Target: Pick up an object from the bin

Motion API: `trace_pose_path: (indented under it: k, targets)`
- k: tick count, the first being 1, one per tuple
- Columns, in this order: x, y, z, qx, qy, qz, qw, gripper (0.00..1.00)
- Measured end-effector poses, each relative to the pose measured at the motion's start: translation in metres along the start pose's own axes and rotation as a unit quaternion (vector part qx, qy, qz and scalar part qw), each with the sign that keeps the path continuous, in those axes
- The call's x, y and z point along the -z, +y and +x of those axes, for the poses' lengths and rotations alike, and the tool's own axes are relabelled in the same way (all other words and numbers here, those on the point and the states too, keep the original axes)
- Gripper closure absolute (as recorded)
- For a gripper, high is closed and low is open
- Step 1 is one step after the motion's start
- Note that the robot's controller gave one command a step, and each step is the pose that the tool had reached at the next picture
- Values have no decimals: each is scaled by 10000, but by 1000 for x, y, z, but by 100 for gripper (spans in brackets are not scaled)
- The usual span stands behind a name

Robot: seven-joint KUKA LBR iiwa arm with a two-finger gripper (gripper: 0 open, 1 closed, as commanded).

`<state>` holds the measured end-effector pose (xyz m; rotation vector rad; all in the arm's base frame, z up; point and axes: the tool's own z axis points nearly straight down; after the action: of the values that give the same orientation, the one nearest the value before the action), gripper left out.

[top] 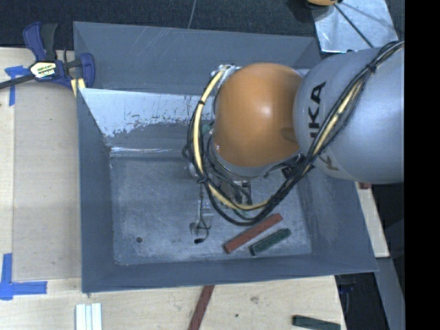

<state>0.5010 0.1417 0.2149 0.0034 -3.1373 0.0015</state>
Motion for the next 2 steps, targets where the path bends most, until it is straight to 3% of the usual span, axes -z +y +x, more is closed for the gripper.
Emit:
trace_pose_path:
  k: [1, 2]
  targets:
    - [3, 0, -2, -11, -36, -10, 10000, 0]
    - [-45, -16, -7, 221, -71, -15, 9997, 0]
